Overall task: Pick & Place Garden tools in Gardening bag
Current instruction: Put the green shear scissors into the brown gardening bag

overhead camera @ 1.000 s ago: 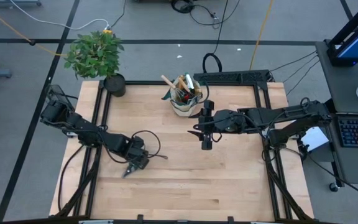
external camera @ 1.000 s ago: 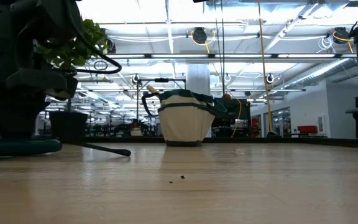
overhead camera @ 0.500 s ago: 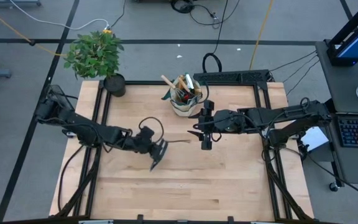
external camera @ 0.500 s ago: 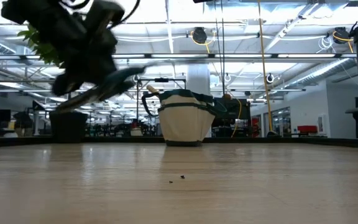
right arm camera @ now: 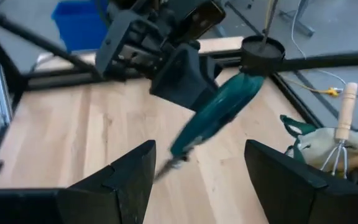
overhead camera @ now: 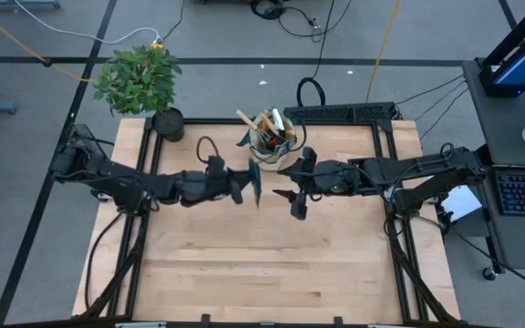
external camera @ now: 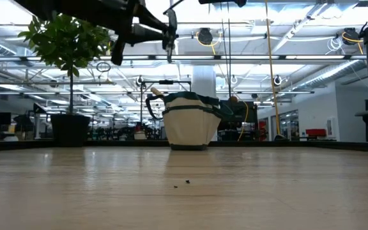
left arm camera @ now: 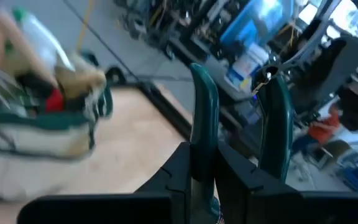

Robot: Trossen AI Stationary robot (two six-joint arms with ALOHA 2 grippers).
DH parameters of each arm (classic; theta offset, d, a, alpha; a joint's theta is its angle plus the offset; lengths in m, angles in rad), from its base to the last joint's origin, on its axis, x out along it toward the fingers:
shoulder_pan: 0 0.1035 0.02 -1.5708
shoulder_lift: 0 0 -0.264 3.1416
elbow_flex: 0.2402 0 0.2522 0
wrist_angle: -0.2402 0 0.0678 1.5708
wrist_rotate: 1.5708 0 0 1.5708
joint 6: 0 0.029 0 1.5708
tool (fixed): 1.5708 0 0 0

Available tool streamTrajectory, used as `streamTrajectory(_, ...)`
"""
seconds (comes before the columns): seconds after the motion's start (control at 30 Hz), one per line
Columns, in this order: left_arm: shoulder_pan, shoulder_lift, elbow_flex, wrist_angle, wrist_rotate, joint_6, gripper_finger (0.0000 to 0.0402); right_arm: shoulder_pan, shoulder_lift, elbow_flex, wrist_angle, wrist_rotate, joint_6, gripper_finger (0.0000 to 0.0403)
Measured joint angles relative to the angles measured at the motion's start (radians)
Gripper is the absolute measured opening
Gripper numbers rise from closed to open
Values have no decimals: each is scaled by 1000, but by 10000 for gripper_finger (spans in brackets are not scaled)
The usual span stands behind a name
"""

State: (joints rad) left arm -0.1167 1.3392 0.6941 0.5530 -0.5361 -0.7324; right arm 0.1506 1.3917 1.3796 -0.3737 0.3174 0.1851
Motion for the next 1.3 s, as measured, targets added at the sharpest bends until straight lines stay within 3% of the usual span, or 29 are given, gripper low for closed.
streamTrajectory(0.2,39,0,0,100,-58,119,45,-16,63,-1,112,145,14,240)
streamTrajectory(0.43,55,0,21,117,-82,245,45,-67,144,0,302,181,13,240)
streamTrajectory(0.6,56,0,22,106,-106,267,45,-103,144,0,312,250,13,240)
streamTrajectory(1.3,78,0,21,58,-106,259,45,-187,247,1,475,54,117,228)
